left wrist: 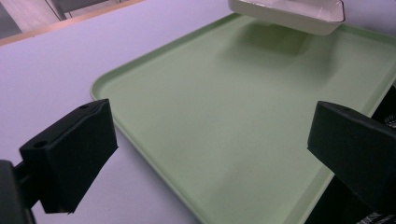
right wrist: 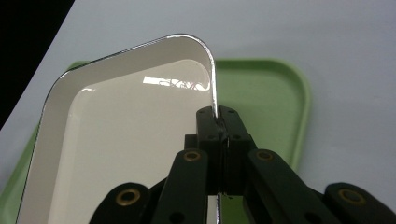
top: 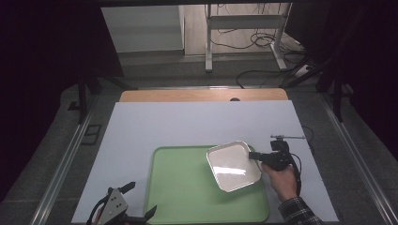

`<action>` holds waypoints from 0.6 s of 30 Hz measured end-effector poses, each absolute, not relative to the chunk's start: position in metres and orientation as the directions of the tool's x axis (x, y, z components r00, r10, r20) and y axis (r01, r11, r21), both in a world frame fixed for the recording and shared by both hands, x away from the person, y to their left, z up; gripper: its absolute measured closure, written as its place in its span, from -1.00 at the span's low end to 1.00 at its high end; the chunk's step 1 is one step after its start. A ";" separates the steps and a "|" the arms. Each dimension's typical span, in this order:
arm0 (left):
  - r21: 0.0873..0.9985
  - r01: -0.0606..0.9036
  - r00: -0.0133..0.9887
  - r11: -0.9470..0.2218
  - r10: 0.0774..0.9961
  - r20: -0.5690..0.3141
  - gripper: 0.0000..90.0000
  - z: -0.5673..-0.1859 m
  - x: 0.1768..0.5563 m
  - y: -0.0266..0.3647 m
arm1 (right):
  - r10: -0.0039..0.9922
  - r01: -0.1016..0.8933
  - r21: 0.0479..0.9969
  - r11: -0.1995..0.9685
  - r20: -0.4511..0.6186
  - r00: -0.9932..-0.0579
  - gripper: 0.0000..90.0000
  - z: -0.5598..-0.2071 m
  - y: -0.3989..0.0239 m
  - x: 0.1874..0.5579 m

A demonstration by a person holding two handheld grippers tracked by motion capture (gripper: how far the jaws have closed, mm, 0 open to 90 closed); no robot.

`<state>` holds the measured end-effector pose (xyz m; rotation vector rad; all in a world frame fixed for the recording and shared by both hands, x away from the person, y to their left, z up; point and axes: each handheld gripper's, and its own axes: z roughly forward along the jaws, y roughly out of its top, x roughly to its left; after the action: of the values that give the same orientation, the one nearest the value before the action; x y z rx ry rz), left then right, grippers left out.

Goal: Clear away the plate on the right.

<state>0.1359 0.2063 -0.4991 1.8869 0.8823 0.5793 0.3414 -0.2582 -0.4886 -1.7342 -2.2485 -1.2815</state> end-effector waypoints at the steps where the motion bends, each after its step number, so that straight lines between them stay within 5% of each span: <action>1: 0.895 0.332 0.629 -0.298 0.777 0.025 -0.97 -0.499 0.136 0.206 | 0.792 0.815 0.577 0.043 0.478 -0.380 0.98 -0.489 -0.255 0.341; 18: 0.894 0.331 0.633 -0.301 0.773 0.026 -0.97 -0.499 0.136 0.206 | 0.794 0.813 0.572 0.114 0.440 -0.421 0.97 -0.502 -0.208 0.346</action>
<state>0.1356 0.2057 -0.4992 1.8902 0.8768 0.5760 0.3462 -0.2080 -0.5024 -1.6773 -2.3266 -1.2212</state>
